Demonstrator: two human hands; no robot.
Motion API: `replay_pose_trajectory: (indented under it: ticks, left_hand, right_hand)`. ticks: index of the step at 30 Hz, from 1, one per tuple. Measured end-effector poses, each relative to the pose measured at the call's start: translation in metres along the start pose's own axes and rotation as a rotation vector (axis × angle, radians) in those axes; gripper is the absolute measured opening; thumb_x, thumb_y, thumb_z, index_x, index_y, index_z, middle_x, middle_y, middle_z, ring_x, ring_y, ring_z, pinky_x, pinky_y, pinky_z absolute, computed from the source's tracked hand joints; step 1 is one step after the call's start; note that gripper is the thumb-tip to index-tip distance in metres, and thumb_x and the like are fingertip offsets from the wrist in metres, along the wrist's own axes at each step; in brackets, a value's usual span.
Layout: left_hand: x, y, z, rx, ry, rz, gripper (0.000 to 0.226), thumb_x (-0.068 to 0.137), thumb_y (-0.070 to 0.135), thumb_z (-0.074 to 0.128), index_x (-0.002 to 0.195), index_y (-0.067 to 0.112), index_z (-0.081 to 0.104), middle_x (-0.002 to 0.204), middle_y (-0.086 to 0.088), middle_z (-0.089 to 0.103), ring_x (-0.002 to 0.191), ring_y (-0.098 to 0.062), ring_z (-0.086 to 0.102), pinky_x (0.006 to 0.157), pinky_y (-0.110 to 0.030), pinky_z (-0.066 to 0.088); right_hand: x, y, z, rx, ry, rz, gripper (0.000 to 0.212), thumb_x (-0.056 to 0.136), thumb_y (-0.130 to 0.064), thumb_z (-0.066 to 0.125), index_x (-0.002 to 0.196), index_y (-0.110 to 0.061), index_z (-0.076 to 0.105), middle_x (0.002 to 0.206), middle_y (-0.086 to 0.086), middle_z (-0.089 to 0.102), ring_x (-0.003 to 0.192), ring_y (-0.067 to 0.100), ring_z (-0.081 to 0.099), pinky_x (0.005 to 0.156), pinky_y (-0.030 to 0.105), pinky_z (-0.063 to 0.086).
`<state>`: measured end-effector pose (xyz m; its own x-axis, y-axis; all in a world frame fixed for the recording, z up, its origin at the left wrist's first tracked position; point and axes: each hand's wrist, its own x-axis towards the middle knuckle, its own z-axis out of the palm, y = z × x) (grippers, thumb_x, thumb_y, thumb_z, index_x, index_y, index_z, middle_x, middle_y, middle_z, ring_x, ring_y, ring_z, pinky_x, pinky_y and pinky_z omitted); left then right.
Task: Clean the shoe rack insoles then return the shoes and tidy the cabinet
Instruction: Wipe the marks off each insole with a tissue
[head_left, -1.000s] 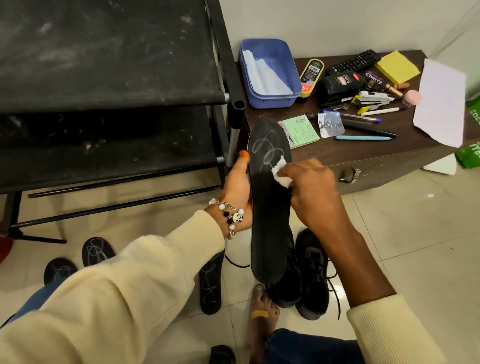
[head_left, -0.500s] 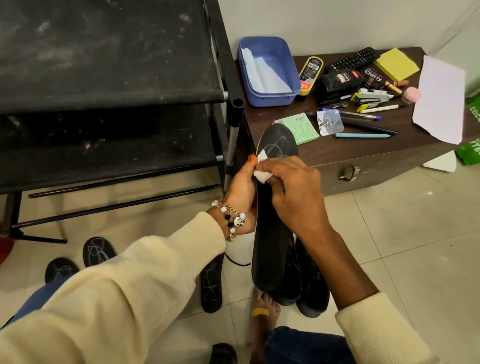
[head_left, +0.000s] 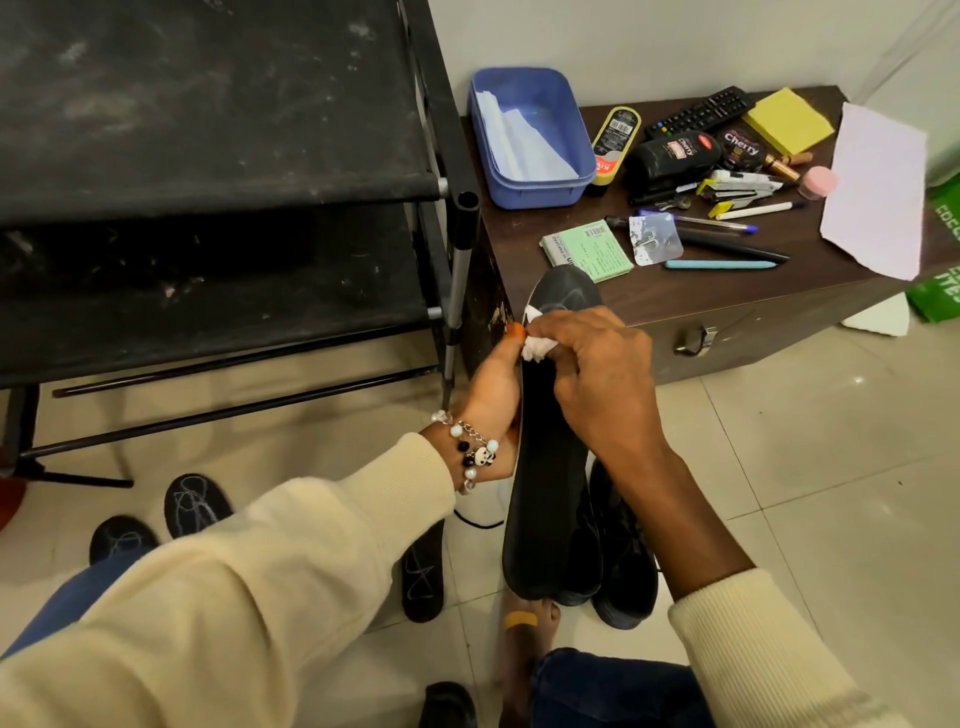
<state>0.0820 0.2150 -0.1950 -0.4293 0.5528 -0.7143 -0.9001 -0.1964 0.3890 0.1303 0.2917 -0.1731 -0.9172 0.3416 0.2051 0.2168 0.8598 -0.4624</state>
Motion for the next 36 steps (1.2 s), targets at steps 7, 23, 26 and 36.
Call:
replay_pose_trajectory:
  ticks: [7,23,26,36]
  left_hand:
    - [0.011,0.022,-0.007,0.071,0.082,0.051,0.052,0.099,0.049,0.037,0.119,0.007,0.061,0.094,-0.011,0.064,0.099,-0.024,0.062,0.087,-0.032,0.049]
    - [0.018,0.022,-0.014,0.171,0.102,0.034,0.066,0.097,0.059,0.031,0.136,0.009,0.051,0.132,-0.019,0.057,0.122,-0.029,0.054,0.109,-0.042,0.039]
    - [0.021,0.015,-0.013,0.217,0.098,0.034,0.076,0.089,0.072,0.033,0.139,0.017,0.05,0.135,-0.018,0.055,0.124,-0.034,0.053,0.11,-0.049,0.037]
    - [0.018,0.013,-0.015,0.081,0.068,0.034,0.067,0.088,0.067,0.044,0.122,0.014,0.064,0.114,-0.015,0.068,0.106,-0.028,0.065,0.094,-0.039,0.051]
  right_hand:
    - [0.002,-0.001,-0.008,0.014,-0.256,-0.092,0.036,0.08,0.011,0.059,0.107,-0.009,0.072,0.109,0.004,0.071,0.105,0.02,0.06,0.089,0.013,0.036]
    - [0.004,-0.002,-0.005,-0.081,-0.304,-0.124,0.039,0.08,0.01,0.056,0.11,-0.01,0.071,0.11,0.005,0.07,0.106,0.023,0.058,0.09,0.025,0.041]
    - [0.006,0.011,-0.004,-0.186,-0.216,-0.021,0.039,0.082,0.007,0.055,0.114,-0.012,0.068,0.114,0.006,0.067,0.108,0.023,0.054,0.088,0.021,0.034]
    - [0.004,-0.004,0.013,-0.097,-0.069,-0.181,0.028,0.074,0.008,0.061,0.099,0.001,0.073,0.096,0.013,0.071,0.087,0.034,0.061,0.072,0.028,0.048]
